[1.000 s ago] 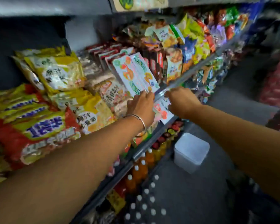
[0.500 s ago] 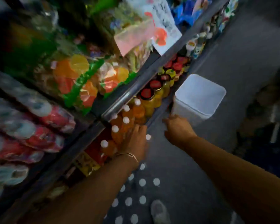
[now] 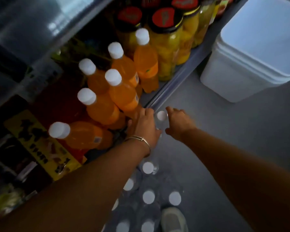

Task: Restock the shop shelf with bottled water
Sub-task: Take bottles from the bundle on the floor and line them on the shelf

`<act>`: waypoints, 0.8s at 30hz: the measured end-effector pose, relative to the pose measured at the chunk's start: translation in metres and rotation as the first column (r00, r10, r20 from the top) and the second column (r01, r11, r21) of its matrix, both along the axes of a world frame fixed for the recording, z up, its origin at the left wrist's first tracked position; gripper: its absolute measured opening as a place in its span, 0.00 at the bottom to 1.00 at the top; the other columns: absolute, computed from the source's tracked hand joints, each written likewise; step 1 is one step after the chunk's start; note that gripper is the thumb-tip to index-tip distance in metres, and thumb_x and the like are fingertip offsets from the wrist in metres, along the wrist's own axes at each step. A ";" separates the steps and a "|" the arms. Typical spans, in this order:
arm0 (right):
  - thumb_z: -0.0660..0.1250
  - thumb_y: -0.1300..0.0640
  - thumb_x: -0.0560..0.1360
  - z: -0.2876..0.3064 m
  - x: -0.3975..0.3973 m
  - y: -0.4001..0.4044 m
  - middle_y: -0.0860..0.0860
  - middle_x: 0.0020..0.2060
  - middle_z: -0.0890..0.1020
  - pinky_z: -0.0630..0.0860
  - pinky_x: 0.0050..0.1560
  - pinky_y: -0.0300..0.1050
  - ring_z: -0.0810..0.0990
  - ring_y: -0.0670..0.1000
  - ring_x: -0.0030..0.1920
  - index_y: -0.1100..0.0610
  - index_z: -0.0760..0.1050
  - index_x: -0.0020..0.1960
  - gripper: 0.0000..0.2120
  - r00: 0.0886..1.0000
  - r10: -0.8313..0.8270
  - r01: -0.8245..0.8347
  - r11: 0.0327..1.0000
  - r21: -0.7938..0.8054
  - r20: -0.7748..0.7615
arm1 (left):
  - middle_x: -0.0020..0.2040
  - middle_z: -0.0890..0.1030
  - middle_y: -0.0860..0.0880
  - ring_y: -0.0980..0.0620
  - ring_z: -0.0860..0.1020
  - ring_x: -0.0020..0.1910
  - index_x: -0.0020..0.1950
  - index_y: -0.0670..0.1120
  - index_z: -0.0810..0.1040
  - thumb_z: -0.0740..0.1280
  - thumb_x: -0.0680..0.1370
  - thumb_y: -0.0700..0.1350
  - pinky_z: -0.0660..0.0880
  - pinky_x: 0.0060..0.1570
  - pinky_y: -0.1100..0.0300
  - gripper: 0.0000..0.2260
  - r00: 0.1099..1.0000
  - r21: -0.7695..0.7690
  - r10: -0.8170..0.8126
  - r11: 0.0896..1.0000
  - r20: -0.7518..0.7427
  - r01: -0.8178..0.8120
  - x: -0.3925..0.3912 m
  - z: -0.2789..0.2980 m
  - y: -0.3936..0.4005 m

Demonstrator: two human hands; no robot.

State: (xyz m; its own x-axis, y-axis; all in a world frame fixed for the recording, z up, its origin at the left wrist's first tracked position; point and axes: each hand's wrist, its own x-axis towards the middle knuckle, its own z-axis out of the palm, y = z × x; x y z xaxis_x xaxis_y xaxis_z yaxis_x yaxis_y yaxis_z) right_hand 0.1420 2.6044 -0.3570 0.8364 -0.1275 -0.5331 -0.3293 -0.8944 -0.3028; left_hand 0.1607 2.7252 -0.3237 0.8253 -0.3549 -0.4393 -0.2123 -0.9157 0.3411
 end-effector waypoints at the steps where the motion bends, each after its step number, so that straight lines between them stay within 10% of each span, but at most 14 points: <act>1: 0.71 0.58 0.71 -0.010 0.004 0.000 0.57 0.67 0.70 0.68 0.64 0.53 0.68 0.60 0.66 0.56 0.58 0.72 0.34 1.000 -0.007 0.007 1.000 0.023 -0.002 | 0.67 0.65 0.45 0.44 0.63 0.69 0.68 0.46 0.64 0.68 0.74 0.49 0.64 0.66 0.49 0.25 1.000 -0.007 0.007 1.000 -0.008 -0.007 0.001 -0.007 0.000; 14: 0.75 0.57 0.67 -0.039 -0.002 -0.004 0.56 0.54 0.79 0.71 0.47 0.45 0.77 0.57 0.54 0.53 0.67 0.63 0.28 0.980 -0.164 0.143 0.975 0.171 0.110 | 0.66 0.66 0.46 0.45 0.65 0.67 0.67 0.47 0.64 0.71 0.71 0.51 0.64 0.65 0.50 0.28 0.999 -0.039 0.016 0.999 -0.039 -0.017 0.000 -0.027 0.006; 24: 0.78 0.53 0.63 0.101 -0.029 -0.024 0.54 0.54 0.80 0.72 0.48 0.45 0.78 0.57 0.55 0.51 0.70 0.62 0.30 0.960 -0.196 0.148 0.962 0.228 0.202 | 0.65 0.67 0.44 0.44 0.64 0.67 0.65 0.45 0.65 0.72 0.70 0.52 0.64 0.65 0.48 0.28 0.987 0.029 -0.156 0.987 0.026 0.156 -0.015 0.077 0.001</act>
